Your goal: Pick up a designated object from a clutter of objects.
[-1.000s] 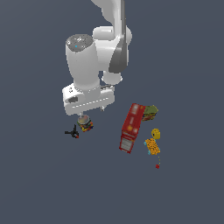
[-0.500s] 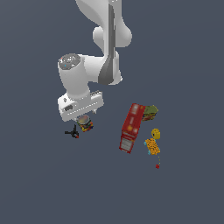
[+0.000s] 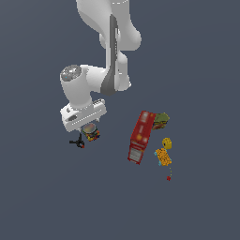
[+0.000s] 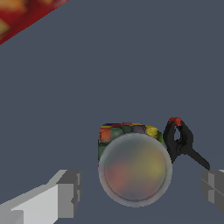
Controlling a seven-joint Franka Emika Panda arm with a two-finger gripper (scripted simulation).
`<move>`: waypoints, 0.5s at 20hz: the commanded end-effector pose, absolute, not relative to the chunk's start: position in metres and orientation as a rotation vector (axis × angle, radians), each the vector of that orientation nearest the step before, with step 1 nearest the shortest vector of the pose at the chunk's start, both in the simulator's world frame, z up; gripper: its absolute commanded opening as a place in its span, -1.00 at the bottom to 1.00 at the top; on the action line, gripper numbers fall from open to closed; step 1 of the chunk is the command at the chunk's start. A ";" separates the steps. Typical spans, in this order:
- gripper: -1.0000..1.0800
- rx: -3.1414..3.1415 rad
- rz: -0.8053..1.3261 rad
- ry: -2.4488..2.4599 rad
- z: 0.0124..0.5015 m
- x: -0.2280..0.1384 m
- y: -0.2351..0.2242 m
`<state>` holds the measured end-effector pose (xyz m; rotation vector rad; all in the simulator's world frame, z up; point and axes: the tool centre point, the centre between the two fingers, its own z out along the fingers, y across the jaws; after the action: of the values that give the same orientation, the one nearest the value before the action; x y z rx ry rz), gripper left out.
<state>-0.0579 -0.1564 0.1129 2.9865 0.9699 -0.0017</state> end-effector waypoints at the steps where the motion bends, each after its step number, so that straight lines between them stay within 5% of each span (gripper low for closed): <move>1: 0.92 2.982 0.000 0.987 0.109 -0.060 -0.159; 10: 0.92 2.982 -0.001 0.989 0.101 -0.061 -0.159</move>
<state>-0.0606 -0.1592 0.1045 2.9818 0.9881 0.0000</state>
